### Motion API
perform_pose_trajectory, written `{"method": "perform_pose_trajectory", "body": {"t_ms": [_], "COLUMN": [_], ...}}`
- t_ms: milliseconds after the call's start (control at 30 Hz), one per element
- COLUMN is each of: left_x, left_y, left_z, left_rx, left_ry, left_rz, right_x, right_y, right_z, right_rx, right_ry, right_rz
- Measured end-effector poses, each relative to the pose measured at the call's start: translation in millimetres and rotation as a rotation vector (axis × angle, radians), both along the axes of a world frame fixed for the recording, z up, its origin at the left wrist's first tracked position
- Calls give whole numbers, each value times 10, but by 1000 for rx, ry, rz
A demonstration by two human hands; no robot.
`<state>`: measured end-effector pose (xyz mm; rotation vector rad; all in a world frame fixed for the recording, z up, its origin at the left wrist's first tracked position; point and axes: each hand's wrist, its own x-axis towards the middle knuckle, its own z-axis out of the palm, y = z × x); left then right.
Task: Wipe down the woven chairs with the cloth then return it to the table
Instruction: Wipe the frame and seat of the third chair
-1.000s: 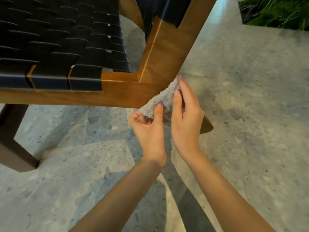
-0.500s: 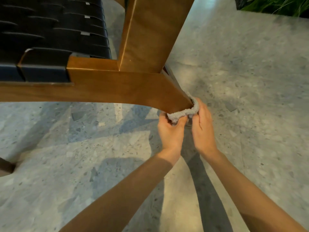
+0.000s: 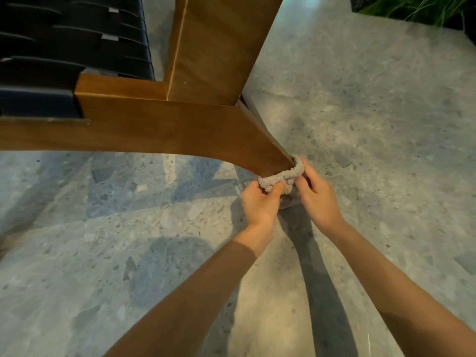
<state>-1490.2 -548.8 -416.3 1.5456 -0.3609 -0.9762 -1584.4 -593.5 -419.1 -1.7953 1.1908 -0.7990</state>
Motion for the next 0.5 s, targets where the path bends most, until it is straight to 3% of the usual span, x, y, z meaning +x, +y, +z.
{"method": "perform_pose_trajectory", "body": {"t_ms": [267, 367, 500], "left_x": [505, 659, 754], "left_y": [579, 739, 838], "left_z": [823, 1011, 1115], "left_rx": [-392, -429, -435], "left_ry": [223, 329, 436], "left_rz": [190, 215, 213], "right_x": [554, 764, 886], "right_y": [400, 532, 671], "right_z": [793, 1031, 1163], "right_rx": [-310, -435, -408], "right_ry": [-142, -188, -279], "right_rz": [106, 41, -88]}}
